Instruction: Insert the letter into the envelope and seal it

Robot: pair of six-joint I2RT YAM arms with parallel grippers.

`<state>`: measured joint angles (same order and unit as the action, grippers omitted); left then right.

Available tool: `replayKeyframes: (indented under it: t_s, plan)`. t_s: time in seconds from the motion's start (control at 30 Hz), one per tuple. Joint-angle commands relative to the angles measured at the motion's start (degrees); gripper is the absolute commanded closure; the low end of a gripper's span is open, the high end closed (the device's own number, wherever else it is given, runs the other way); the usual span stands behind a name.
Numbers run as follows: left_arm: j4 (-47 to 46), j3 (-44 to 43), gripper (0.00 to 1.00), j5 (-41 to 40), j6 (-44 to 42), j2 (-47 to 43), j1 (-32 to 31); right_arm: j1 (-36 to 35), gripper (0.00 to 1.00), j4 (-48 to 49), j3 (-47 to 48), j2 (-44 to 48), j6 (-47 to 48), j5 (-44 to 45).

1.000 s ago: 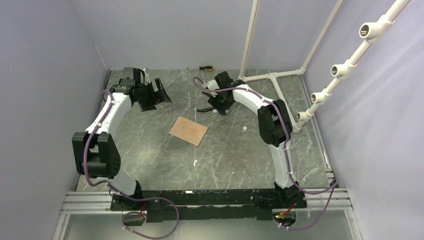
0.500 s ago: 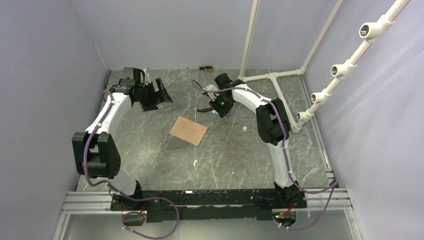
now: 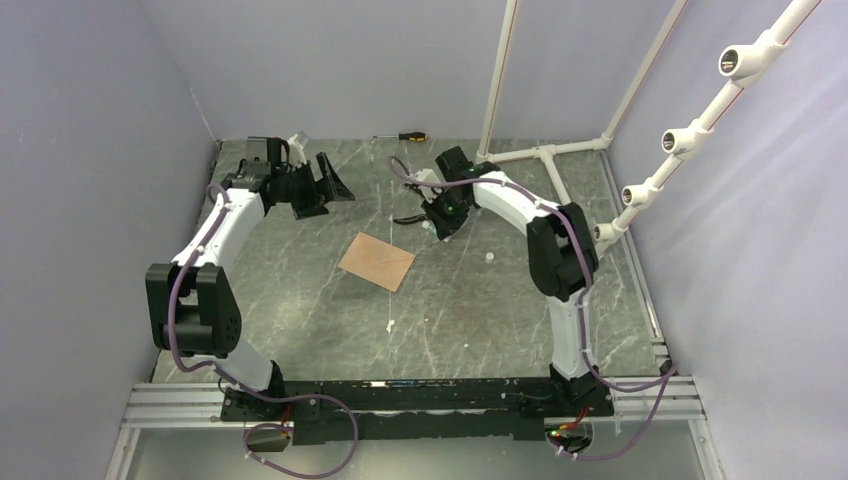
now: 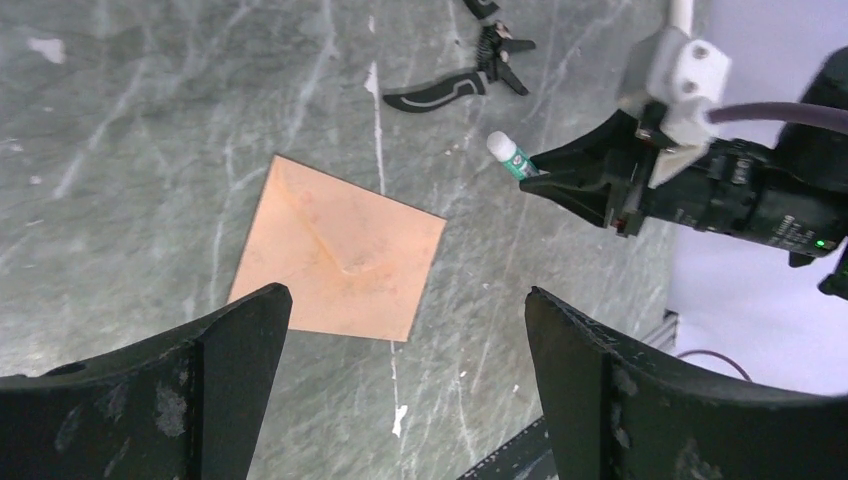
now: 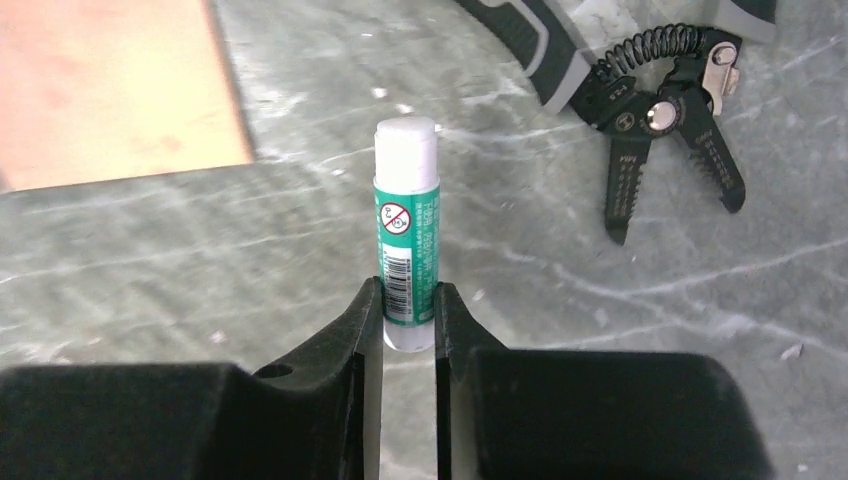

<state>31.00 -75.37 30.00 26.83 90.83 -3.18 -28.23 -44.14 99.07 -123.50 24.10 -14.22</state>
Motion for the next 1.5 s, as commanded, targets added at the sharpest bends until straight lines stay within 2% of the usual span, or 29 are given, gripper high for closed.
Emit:
replayKeyframes:
  t_s: [0.0,0.13,0.3,0.4,0.5,0.8,1.13,1.27,1.47]
  plan:
    - [-7.81,2.59,0.07,8.89,2.83,-2.19,-0.31,0.42,0.9,8.44,-4.92,11.74,-5.87,-9.07]
    - [-17.24,6.45,0.07,13.54,9.21,-1.79,-2.29,0.45,0.89,16.2,-10.73,17.31,-14.71,-12.58]
    - [-35.69,11.93,0.07,17.22,17.75,-0.77,-6.14,0.54,0.87,27.79,-15.68,21.64,-31.51,-19.66]
    - [-39.27,12.19,0.07,16.9,19.23,-0.18,-7.52,0.49,0.87,35.6,-18.41,23.22,-41.44,-21.71]
    - [-43.55,13.04,0.08,16.93,20.93,0.03,-8.22,0.53,0.87,40.64,-19.91,23.76,-47.12,-23.26]
    - [-46.92,12.77,0.24,18.52,24.62,2.89,-9.33,0.48,0.85,49.89,-21.73,24.85,-55.62,-29.45]
    - [-53.37,12.04,0.48,22.18,30.54,5.11,-9.82,0.31,0.82,51.39,-20.37,23.86,-57.37,-32.41]
    - [-54.46,12.15,0.54,22.88,31.68,5.62,-10.15,0.09,0.82,51.65,-19.82,23.42,-57.77,-32.69]
    - [-54.31,11.72,0.55,23.17,31.71,5.59,-10.68,0.02,0.81,51.89,-19.22,22.95,-58.43,-32.97]
